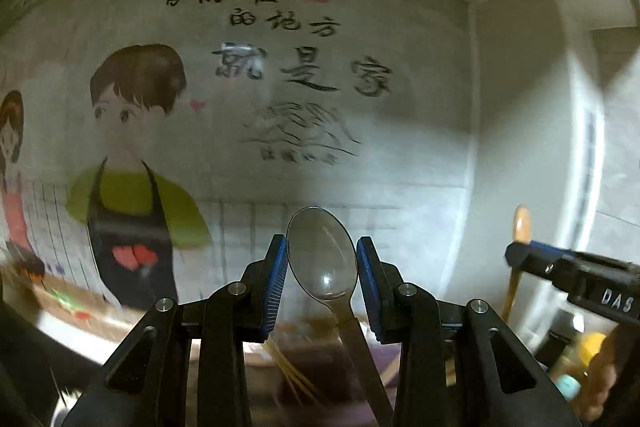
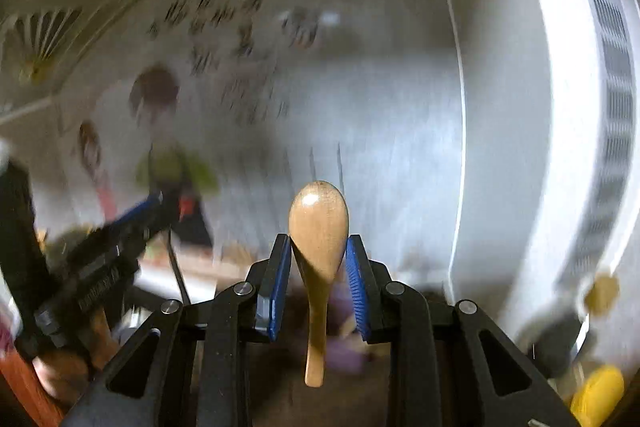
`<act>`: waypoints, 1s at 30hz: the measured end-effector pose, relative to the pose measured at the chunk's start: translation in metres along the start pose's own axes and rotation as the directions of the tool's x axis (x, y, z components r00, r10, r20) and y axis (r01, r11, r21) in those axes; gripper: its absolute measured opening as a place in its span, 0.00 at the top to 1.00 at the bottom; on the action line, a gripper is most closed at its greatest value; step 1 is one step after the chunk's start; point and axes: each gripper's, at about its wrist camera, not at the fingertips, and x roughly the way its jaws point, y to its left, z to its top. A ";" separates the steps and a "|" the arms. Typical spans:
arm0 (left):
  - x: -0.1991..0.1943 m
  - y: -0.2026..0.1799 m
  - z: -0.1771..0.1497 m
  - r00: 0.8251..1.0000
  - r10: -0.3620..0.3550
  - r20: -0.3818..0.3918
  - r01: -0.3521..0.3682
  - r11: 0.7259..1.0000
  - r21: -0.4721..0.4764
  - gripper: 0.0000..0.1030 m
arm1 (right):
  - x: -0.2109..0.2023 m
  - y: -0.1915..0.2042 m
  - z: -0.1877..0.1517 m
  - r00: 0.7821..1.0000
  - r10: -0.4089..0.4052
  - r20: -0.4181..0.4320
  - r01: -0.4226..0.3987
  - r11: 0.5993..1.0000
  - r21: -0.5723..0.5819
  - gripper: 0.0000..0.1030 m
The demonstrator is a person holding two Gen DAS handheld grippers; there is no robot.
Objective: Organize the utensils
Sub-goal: 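Carry both spoons into the purple caddy and open both tools, then withdraw both tools from the caddy back over the cloth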
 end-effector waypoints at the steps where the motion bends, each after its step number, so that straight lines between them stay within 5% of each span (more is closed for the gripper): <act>1: 0.012 0.004 -0.001 1.000 0.010 -0.001 -0.010 1.000 0.001 0.65 | 0.010 0.000 0.003 1.000 -0.008 -0.002 0.008 1.000 0.010 0.75; 7: 0.069 0.017 -0.032 0.997 0.047 -0.063 -0.046 0.999 0.028 0.65 | 0.084 -0.002 -0.016 0.989 -0.123 -0.080 0.125 0.992 0.016 0.75; 15: 0.124 0.029 -0.080 0.986 0.049 -0.162 -0.047 0.999 0.018 0.65 | 0.145 -0.012 -0.059 0.964 -0.174 -0.203 0.184 0.982 0.030 0.75; 21: 0.137 0.022 -0.098 0.974 0.052 -0.219 -0.045 0.998 0.034 0.65 | 0.164 0.001 -0.082 0.949 -0.177 -0.259 0.174 0.984 -0.034 0.75; 27: 0.145 0.020 -0.108 0.950 -0.037 -0.310 0.040 0.999 0.005 0.64 | 0.166 0.007 -0.099 0.928 -0.167 -0.333 0.151 0.986 -0.073 0.74; 30: 0.144 0.023 -0.106 0.941 -0.037 -0.336 0.028 0.999 -0.033 0.64 | 0.163 0.010 -0.104 0.923 -0.146 -0.356 0.123 0.989 -0.087 0.73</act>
